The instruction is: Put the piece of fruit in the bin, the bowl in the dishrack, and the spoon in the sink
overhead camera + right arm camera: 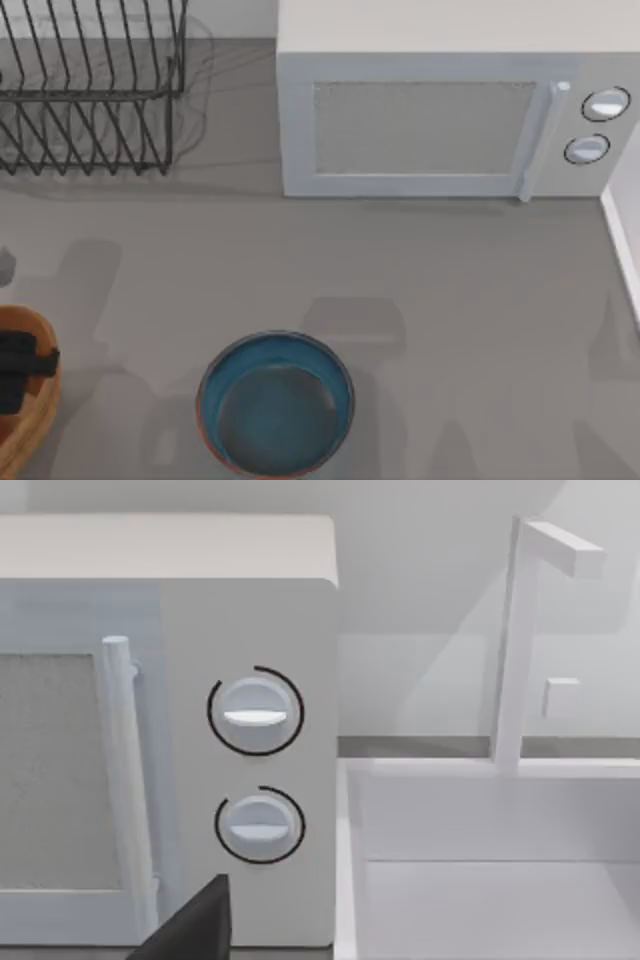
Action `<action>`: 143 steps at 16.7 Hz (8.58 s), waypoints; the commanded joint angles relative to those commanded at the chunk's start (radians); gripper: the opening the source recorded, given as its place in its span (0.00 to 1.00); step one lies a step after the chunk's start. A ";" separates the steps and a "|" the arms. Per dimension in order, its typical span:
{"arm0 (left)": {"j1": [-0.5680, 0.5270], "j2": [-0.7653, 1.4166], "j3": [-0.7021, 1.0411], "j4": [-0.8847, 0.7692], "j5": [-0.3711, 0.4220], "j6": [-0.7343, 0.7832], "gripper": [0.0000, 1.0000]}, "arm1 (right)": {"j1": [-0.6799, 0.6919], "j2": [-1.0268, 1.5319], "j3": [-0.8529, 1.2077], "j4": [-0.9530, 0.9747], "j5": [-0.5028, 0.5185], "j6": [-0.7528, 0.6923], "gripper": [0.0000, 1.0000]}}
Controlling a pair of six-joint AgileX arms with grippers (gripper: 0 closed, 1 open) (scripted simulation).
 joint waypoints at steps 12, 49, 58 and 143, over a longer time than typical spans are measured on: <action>0.000 -0.013 -0.006 0.012 0.002 0.001 1.00 | 0.000 0.000 0.000 0.000 0.000 0.000 1.00; -0.203 -0.663 -0.261 0.682 0.224 -0.220 1.00 | 0.000 0.000 0.000 0.000 0.000 0.000 1.00; -0.636 0.296 0.464 0.092 0.225 -0.639 1.00 | 0.000 0.000 0.000 0.000 0.000 0.000 1.00; 0.217 -0.208 0.386 0.721 0.409 0.032 0.00 | 0.000 0.000 0.000 0.000 0.000 0.000 1.00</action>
